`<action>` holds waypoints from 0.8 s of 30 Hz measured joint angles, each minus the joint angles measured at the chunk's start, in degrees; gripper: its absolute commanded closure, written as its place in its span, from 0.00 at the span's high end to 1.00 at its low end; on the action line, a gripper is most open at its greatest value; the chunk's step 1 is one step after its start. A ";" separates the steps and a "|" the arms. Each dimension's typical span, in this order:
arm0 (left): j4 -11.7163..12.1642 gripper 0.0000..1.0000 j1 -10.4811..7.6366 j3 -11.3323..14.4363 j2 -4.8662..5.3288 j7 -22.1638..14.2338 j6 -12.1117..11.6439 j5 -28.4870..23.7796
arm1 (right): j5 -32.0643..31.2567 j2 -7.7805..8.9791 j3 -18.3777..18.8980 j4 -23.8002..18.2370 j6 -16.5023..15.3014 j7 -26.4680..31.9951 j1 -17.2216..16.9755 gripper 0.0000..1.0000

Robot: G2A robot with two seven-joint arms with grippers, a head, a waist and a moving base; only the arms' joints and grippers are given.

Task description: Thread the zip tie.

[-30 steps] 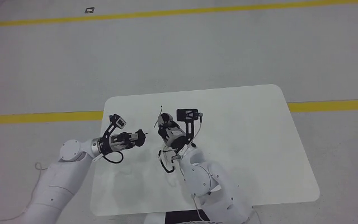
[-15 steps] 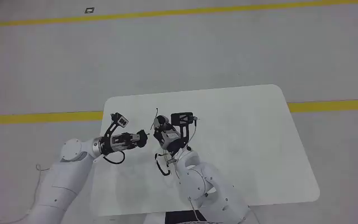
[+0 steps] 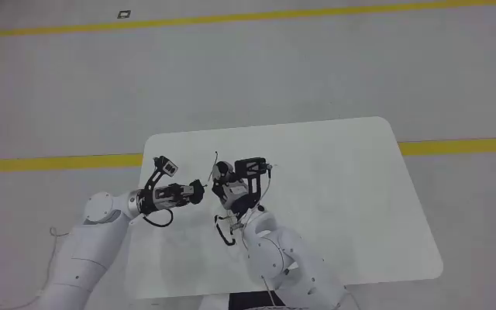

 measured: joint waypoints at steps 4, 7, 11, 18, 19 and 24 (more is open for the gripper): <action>0.00 0.00 0.00 0.00 0.00 0.00 0.00 0.00 | -0.02 0.45 -0.94 -0.10 0.31 -0.33 0.41 0.00; 0.00 0.00 0.00 0.00 0.00 0.00 0.00 0.00 | -0.03 0.79 -1.43 -0.32 0.75 -0.58 0.56 0.00; 0.00 0.00 0.00 0.00 0.00 0.00 0.00 0.00 | 0.03 1.26 -1.75 -0.85 1.30 -0.75 0.49 0.00; 0.00 0.00 0.00 0.00 0.00 0.00 0.00 0.00 | -0.16 2.00 -2.35 -1.48 1.99 -0.49 0.41 0.00; 0.00 0.00 0.00 0.00 0.00 0.00 0.00 0.00 | -0.08 2.09 -2.47 -1.50 2.10 -0.54 0.45 0.00; 0.00 0.00 0.00 0.00 0.00 0.00 0.00 0.00 | 0.15 2.37 -2.98 -1.34 2.70 -0.68 0.69 0.00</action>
